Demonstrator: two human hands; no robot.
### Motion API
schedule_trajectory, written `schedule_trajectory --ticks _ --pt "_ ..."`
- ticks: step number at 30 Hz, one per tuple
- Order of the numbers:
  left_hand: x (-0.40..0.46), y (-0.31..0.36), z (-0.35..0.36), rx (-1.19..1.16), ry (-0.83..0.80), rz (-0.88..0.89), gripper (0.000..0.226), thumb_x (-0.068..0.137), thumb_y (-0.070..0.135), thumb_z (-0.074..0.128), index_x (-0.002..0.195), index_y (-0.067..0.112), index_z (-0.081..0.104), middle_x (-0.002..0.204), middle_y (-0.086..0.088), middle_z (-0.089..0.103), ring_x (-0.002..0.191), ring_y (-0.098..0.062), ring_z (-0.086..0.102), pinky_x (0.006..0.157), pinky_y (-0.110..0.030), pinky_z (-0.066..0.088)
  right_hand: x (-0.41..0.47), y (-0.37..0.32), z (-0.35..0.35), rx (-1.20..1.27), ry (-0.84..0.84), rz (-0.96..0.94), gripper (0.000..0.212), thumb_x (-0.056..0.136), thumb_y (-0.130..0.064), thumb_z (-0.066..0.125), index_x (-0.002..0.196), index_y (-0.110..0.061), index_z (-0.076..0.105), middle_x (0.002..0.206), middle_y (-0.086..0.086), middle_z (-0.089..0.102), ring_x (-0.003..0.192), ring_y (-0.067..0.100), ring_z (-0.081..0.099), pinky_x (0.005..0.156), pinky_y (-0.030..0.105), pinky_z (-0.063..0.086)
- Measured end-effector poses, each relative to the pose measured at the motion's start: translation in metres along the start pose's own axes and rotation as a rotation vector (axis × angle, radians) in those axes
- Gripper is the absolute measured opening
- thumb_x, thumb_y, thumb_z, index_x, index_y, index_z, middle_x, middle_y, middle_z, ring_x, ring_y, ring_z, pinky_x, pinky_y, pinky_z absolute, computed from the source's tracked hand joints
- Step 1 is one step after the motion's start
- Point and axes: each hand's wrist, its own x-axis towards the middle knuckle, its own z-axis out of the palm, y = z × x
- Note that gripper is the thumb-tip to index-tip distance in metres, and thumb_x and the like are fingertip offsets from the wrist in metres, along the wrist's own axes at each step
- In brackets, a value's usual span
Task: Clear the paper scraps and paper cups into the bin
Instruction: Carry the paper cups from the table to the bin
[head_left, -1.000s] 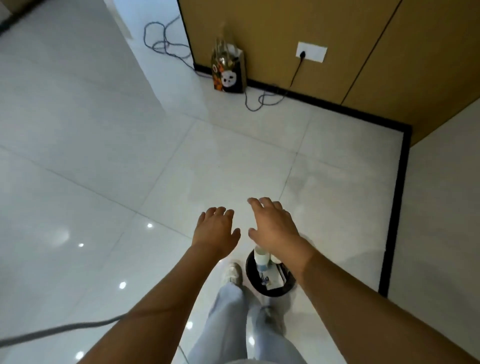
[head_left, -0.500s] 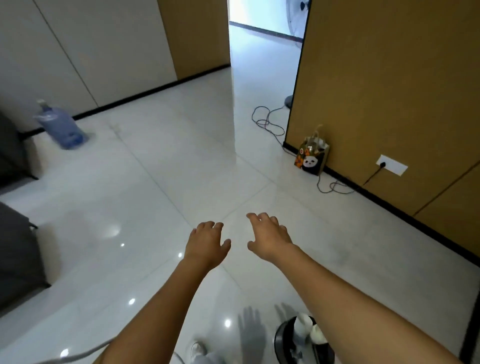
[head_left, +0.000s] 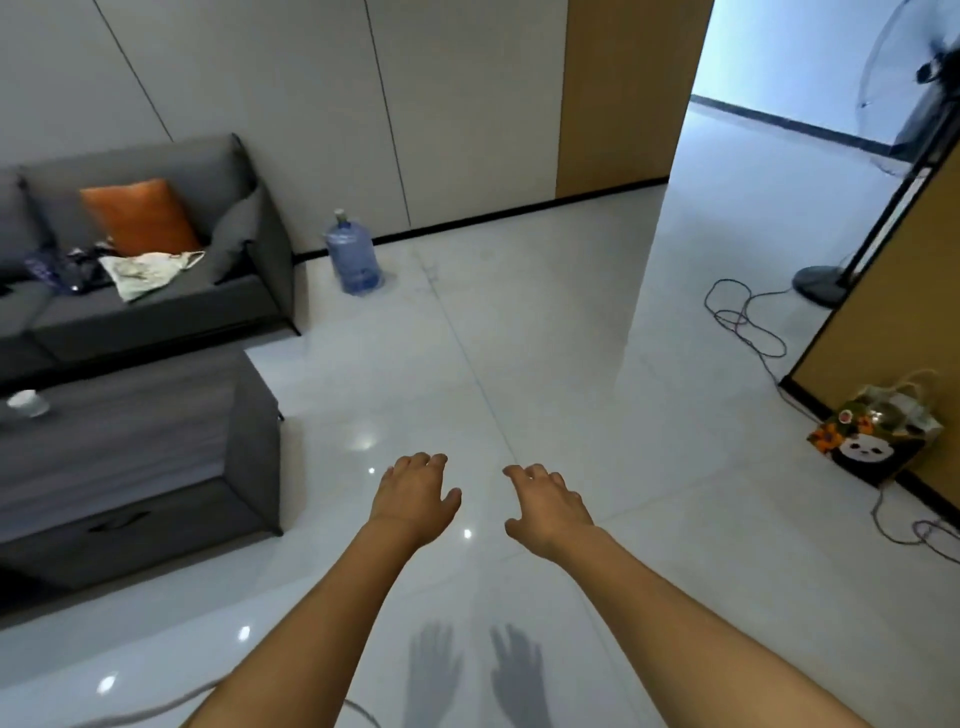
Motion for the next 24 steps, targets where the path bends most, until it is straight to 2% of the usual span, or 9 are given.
schedule_trajectory --ticks 8,17,24 --pt "0.107 -0.078 -0.006 -0.071 -0.04 -0.154 0.058 0.095 0.044 0.043 0.145 0.018 0.031 0.145 -0.004 0.041 0.133 -0.023 0.036 0.112 -0.036 0.029 0.148 -0.047 -0.012 -0.072 -0.084 -0.117 0.069 0.089 -0.027 0.058 0.149 -0.024 0.022 0.148 0.006 0.033 0.132 0.028 0.036 0.103 0.042 0.04" --pt "0.288 -0.132 -0.053 -0.138 -0.001 -0.293 0.055 0.095 0.043 0.043 0.143 0.017 0.035 0.141 -0.004 0.044 0.13 -0.022 0.039 0.108 -0.035 0.032 0.355 -0.084 -0.085 -0.126 -0.118 -0.23 0.068 0.089 -0.027 0.057 0.148 -0.024 0.023 0.145 0.006 0.035 0.128 0.028 0.038 0.099 0.041 0.042" --pt "0.394 -0.202 -0.085 -0.217 0.046 -0.407 0.057 0.094 0.046 0.046 0.143 0.02 0.035 0.144 -0.002 0.043 0.132 -0.022 0.038 0.11 -0.035 0.031 0.491 -0.149 -0.118 -0.163 -0.154 -0.309 0.067 0.088 -0.025 0.056 0.147 -0.024 0.025 0.143 0.005 0.037 0.127 0.027 0.039 0.098 0.041 0.043"
